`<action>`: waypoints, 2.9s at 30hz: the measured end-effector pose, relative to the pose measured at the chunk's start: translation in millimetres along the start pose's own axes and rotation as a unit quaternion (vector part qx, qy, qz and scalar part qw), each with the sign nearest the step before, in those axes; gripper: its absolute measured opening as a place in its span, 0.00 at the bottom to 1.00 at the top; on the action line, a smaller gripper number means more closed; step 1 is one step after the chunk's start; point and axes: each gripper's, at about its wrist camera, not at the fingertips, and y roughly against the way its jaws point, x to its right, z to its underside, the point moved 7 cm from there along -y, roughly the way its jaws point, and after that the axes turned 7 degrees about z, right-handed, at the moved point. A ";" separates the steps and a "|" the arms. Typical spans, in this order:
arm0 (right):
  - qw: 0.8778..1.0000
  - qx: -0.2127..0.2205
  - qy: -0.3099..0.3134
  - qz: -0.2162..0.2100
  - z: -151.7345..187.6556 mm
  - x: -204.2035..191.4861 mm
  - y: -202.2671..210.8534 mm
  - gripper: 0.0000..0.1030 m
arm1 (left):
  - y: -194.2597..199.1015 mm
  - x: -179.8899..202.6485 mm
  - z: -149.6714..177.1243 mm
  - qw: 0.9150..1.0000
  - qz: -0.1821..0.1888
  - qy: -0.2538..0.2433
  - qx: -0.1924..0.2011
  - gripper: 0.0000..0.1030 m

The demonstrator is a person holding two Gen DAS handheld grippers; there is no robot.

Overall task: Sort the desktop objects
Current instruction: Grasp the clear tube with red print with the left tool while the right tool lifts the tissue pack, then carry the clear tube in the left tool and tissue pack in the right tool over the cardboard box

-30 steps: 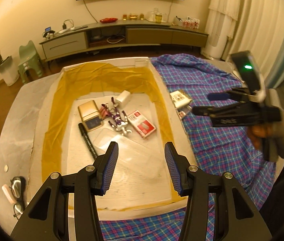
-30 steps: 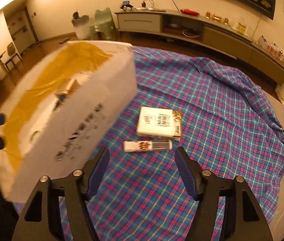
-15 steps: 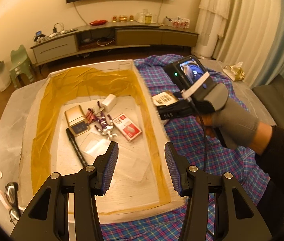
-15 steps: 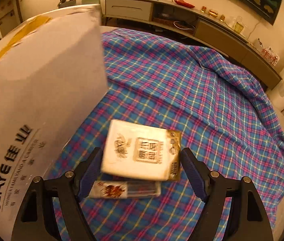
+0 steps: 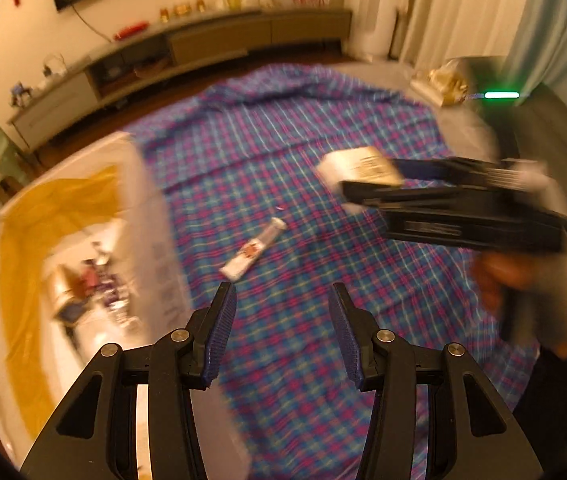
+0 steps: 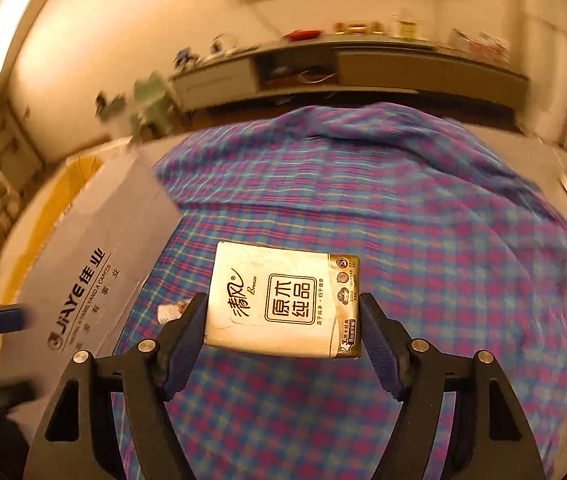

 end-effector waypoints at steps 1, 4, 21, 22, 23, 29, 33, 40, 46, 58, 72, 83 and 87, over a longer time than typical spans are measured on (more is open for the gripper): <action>1.000 0.000 -0.024 -0.004 2.1 14.1 7.7 0.72 | -10.8 0.0 -3.3 1.000 -0.010 0.009 -0.010 0.49; 0.997 0.016 -0.071 -0.020 3.9 42.4 29.9 0.72 | -41.9 -1.1 -14.8 0.998 -0.037 0.017 -0.038 0.49; 0.993 0.058 -0.061 -0.079 -0.5 48.3 80.3 0.72 | -106.3 -35.0 -13.6 0.989 -0.081 0.105 -0.064 0.18; 0.993 0.058 -0.061 -0.081 0.6 48.4 81.6 0.72 | -103.9 -34.3 -13.4 0.989 -0.084 0.104 -0.062 0.18; 0.993 0.059 -0.060 -0.082 0.4 46.8 82.2 0.72 | -100.9 -33.5 -13.1 0.989 -0.085 0.105 -0.060 0.18; 0.993 0.059 -0.048 -0.088 2.2 36.0 83.8 0.72 | -66.1 -23.9 -8.9 0.990 -0.078 0.113 -0.037 0.18; 0.994 0.046 -0.042 -0.086 9.3 27.6 74.1 0.72 | -38.0 -13.0 -0.9 0.991 -0.067 0.118 -0.017 0.18; 0.996 0.037 -0.030 -0.081 24.1 7.5 68.3 0.72 | -9.3 -0.5 11.1 0.993 -0.052 0.110 0.009 0.18; 0.997 0.036 -0.005 -0.061 45.6 -16.7 69.9 0.72 | 25.5 7.5 29.1 0.994 -0.043 0.097 0.037 0.18; 0.998 0.046 0.040 -0.028 98.5 -59.7 95.9 0.72 | 68.1 20.8 63.5 0.993 -0.003 0.092 0.071 0.18; 0.995 0.050 0.076 -0.029 128.2 -105.5 135.6 0.72 | 97.9 16.0 95.9 0.989 0.030 0.106 0.102 0.18; 0.989 0.071 0.124 -0.037 119.1 -159.0 168.2 0.72 | 125.9 -11.1 114.3 0.982 0.045 0.127 0.134 0.18; 0.987 0.074 0.137 -0.037 114.9 -173.9 171.9 0.72 | 131.0 -24.7 121.0 0.979 0.050 0.137 0.141 0.18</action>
